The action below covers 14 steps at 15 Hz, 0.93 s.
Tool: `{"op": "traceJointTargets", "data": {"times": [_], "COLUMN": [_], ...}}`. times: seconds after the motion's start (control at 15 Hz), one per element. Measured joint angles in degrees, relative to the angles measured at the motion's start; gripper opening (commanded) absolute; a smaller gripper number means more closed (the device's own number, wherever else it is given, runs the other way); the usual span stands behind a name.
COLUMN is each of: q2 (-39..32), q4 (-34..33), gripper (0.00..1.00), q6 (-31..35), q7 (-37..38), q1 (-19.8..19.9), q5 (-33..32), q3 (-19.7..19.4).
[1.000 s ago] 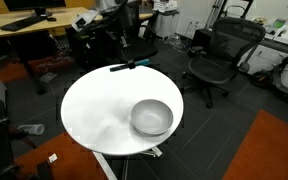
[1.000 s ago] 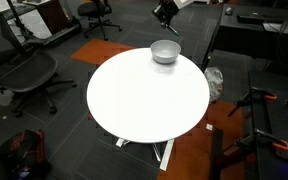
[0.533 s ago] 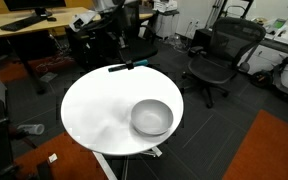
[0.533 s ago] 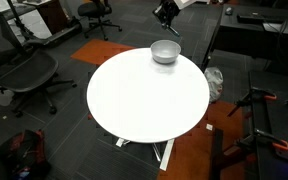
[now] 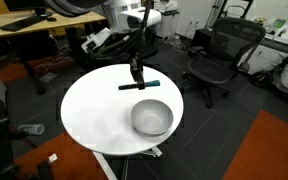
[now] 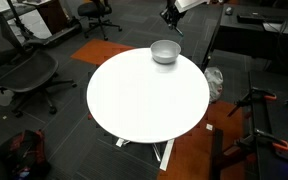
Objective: Place the green marker inside the grey bowl on the table
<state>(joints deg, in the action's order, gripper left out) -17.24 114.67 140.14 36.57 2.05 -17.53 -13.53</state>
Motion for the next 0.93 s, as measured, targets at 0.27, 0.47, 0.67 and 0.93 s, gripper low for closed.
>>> {"op": "traceJointTargets", "data": {"times": [0.27,0.47,0.67,0.93], "q2": [-4.6,-8.0,-10.7,-13.1], "q4": [-1.5,-2.4,-3.4,-5.1], "gripper": [0.05,0.05,0.05,0.05], "q6": [6.1,10.0,11.4,11.8], "q7": [-0.3,-0.4,-0.4,-0.4], "q1": [1.6,1.9,2.0,2.0], "q5": [3.3,5.3,7.2,8.8], "q3": [0.0,0.0,-0.2,-1.2]}}
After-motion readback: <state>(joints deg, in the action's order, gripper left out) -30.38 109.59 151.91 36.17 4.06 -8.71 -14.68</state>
